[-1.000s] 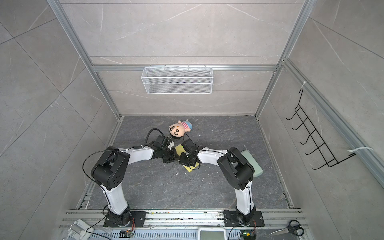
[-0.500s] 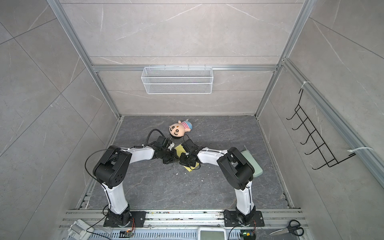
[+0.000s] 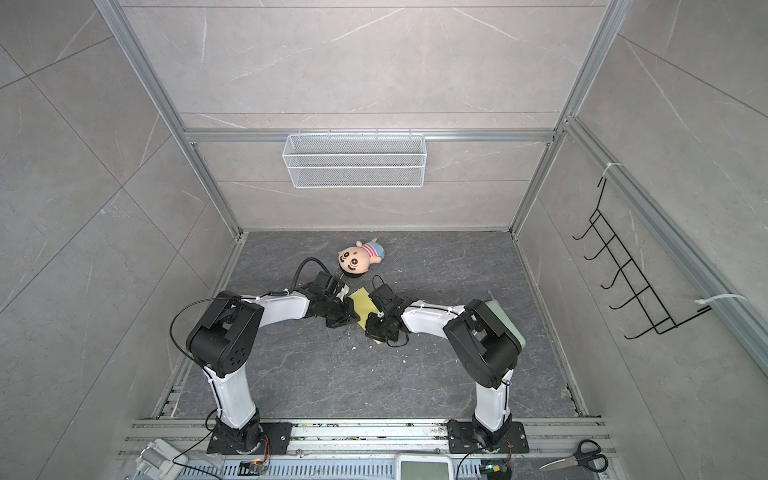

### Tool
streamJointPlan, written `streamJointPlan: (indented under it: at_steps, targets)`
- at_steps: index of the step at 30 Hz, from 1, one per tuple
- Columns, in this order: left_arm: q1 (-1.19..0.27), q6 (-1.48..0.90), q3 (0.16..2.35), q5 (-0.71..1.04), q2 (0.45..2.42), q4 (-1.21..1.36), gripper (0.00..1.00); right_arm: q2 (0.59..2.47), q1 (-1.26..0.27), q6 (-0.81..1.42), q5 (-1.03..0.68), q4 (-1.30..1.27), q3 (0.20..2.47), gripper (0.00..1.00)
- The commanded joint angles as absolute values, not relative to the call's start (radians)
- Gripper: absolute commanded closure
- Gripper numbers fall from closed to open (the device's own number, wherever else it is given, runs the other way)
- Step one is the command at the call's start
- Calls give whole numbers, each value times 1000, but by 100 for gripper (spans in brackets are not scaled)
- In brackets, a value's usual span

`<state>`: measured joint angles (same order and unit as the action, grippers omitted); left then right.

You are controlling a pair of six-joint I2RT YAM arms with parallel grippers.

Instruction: Fold a paper plane with a square sheet of paper (pick it up from the middle)

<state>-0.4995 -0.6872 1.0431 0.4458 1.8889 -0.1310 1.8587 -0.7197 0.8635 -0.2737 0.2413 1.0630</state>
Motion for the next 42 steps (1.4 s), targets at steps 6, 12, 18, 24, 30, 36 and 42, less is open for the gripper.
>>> streamJointPlan:
  at_steps: [6,12,18,24,30,36,42]
  targets:
    - [-500,-642,1065,405,1905,-191,90,1797,-716,841,-257,359,978,86]
    - [-499,-638,1073,409,1902,-196,90,1756,-716,821,-255,402,941,86]
    - [-502,-646,1076,438,1889,-195,90,1657,-717,768,-297,306,954,84]
    - [-524,-709,1066,461,1888,-161,88,1707,-716,815,-323,155,967,84]
    - [-557,-756,1062,445,1889,-149,88,1810,-712,838,-276,149,1035,84]
    - [-568,-741,1073,425,1869,-158,88,1862,-701,845,-265,147,1062,84]
    - [-569,-692,1106,424,1868,-195,88,1860,-695,840,-285,121,1061,84]
